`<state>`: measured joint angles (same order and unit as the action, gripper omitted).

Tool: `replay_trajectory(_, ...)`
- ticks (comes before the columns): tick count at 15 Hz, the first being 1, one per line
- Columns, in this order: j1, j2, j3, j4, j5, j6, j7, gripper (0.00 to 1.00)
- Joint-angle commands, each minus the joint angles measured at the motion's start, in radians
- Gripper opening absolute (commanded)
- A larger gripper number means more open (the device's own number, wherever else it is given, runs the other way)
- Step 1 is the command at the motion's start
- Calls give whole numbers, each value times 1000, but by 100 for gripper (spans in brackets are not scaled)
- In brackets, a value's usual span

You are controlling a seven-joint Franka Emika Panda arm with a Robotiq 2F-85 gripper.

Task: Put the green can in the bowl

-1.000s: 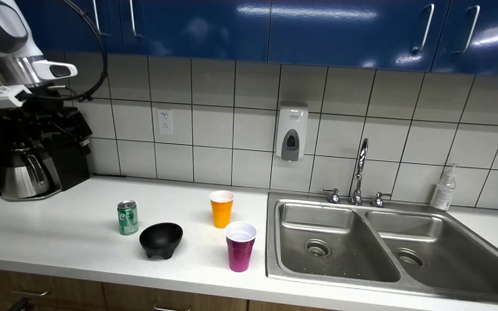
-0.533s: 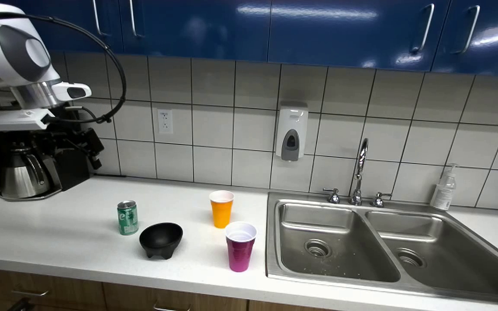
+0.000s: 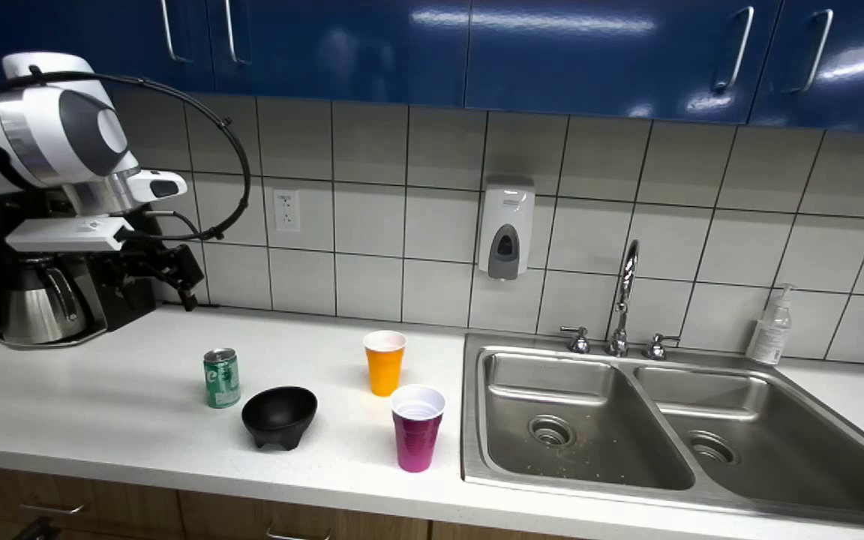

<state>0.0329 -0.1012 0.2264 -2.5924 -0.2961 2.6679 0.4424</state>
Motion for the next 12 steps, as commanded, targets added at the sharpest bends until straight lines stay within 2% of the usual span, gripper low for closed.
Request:
replay_trajectory(1,5,106,-32,77,-47,20,9,100)
replay_trajectory(12,105,349,-154,276,-25,23,-24,100)
